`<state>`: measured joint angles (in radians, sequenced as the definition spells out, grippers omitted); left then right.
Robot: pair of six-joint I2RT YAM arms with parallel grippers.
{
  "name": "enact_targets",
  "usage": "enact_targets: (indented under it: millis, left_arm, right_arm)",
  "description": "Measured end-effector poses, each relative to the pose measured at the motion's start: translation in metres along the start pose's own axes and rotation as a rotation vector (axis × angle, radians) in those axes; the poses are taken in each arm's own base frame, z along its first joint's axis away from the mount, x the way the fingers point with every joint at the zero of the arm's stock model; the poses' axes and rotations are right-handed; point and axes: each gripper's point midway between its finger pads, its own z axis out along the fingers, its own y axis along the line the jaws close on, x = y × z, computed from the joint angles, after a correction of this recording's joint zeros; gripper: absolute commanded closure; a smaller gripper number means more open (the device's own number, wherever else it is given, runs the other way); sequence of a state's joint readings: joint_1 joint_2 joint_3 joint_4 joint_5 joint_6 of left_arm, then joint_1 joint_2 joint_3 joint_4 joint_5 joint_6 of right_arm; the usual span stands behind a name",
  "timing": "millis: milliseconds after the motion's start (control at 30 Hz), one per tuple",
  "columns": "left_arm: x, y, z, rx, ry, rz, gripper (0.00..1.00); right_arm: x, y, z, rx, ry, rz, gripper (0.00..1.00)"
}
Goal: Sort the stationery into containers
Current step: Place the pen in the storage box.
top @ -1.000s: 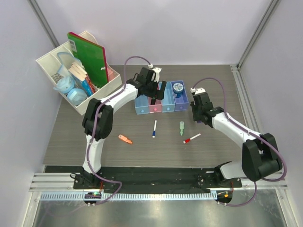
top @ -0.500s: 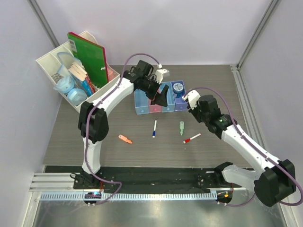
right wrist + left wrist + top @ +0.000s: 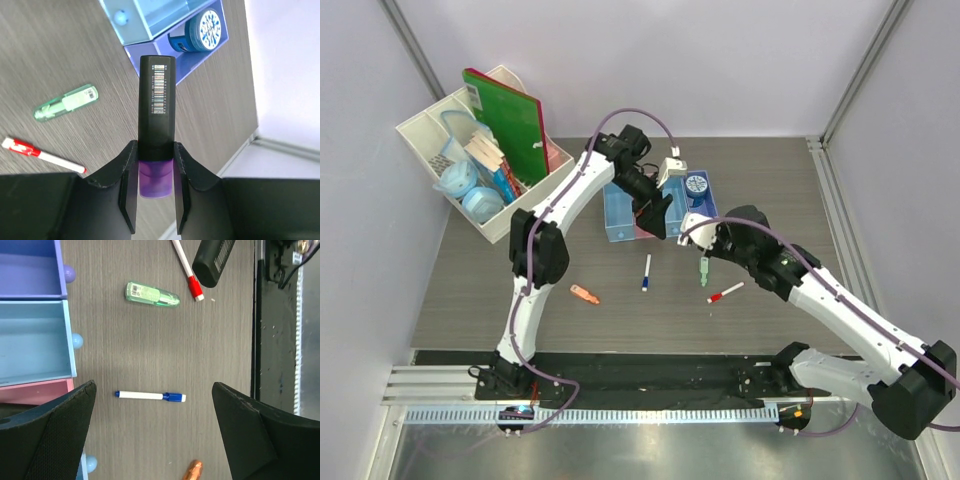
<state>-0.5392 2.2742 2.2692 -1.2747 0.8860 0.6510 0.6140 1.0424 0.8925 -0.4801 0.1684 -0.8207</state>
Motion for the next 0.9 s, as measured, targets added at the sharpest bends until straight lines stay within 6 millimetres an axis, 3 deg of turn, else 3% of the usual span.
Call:
enact_targets:
  millis: [267, 433, 900]
  left_arm:
    - [0.013, -0.003, 0.005, 0.039, 0.033, 0.086, 0.02]
    - [0.025, -0.008, 0.015, 0.068, 0.067, 0.084, 0.03]
    - [0.033, -0.023, 0.026, 0.095, 0.112, 0.09, 0.05]
  right_arm:
    - [-0.005, 0.01, 0.005, 0.001, 0.014, -0.227, 0.99]
    - [-0.007, 0.017, 0.022, 0.025, 0.051, -0.357, 0.99]
    - [-0.051, 0.046, 0.056, 0.033, 0.04, -0.562, 0.99]
